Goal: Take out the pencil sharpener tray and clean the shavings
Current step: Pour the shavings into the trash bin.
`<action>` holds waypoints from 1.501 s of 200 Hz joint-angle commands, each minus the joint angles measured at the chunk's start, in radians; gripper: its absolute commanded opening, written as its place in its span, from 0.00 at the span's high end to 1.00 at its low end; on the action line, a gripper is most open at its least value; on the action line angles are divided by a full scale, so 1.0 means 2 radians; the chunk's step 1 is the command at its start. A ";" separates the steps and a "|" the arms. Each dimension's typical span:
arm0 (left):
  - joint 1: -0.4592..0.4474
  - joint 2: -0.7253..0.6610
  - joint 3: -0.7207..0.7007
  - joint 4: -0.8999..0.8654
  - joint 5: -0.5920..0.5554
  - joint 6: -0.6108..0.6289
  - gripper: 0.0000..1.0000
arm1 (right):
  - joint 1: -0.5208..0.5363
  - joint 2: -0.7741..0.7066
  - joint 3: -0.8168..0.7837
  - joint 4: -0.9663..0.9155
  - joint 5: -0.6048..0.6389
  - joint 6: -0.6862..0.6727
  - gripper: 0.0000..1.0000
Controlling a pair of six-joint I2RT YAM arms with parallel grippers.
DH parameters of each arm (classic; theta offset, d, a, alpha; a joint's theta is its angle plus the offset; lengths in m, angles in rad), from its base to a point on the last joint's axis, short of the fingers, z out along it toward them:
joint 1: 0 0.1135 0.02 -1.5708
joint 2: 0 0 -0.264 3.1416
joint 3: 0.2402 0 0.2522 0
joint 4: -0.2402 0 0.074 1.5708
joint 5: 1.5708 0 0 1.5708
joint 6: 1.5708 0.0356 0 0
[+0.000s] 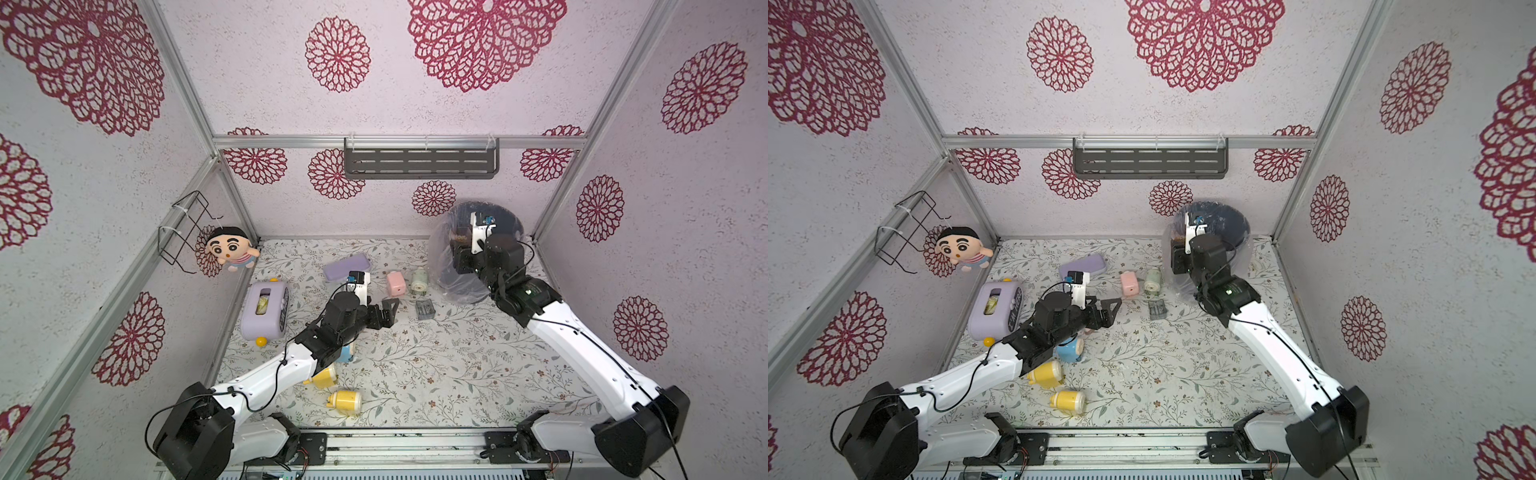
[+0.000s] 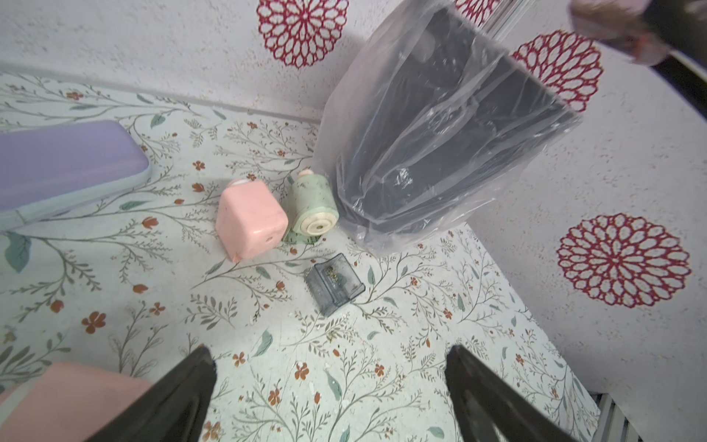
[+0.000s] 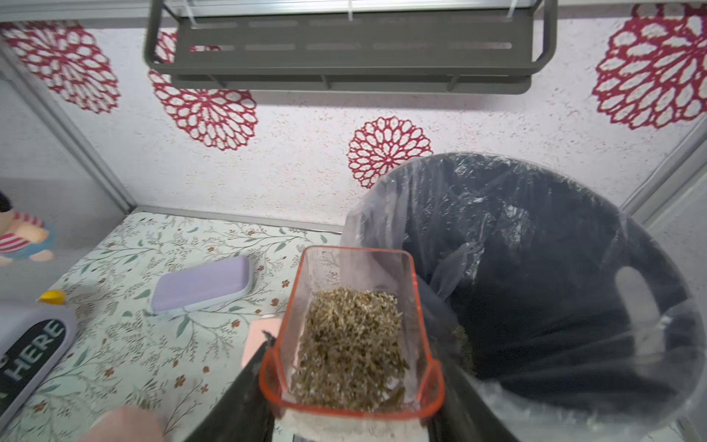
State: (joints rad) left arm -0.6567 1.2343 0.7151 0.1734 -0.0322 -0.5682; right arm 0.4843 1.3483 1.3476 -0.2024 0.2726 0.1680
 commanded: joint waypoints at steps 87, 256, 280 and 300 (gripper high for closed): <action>-0.006 -0.003 -0.008 0.025 -0.018 0.014 0.03 | -0.126 0.160 0.258 -0.183 -0.136 0.263 0.54; -0.007 0.005 -0.012 0.033 -0.024 0.010 0.03 | -0.123 0.085 0.181 -0.057 -0.113 0.855 0.56; -0.007 0.006 -0.012 0.033 -0.024 0.010 0.03 | -0.119 0.092 0.174 -0.048 -0.107 0.873 0.56; -0.008 0.004 -0.012 0.032 -0.024 0.010 0.03 | -0.111 0.090 0.157 -0.026 -0.108 0.885 0.56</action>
State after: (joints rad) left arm -0.6613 1.2373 0.7040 0.2203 -0.0696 -0.5568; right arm 0.2466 1.5471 1.6867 -0.3344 0.0250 1.8664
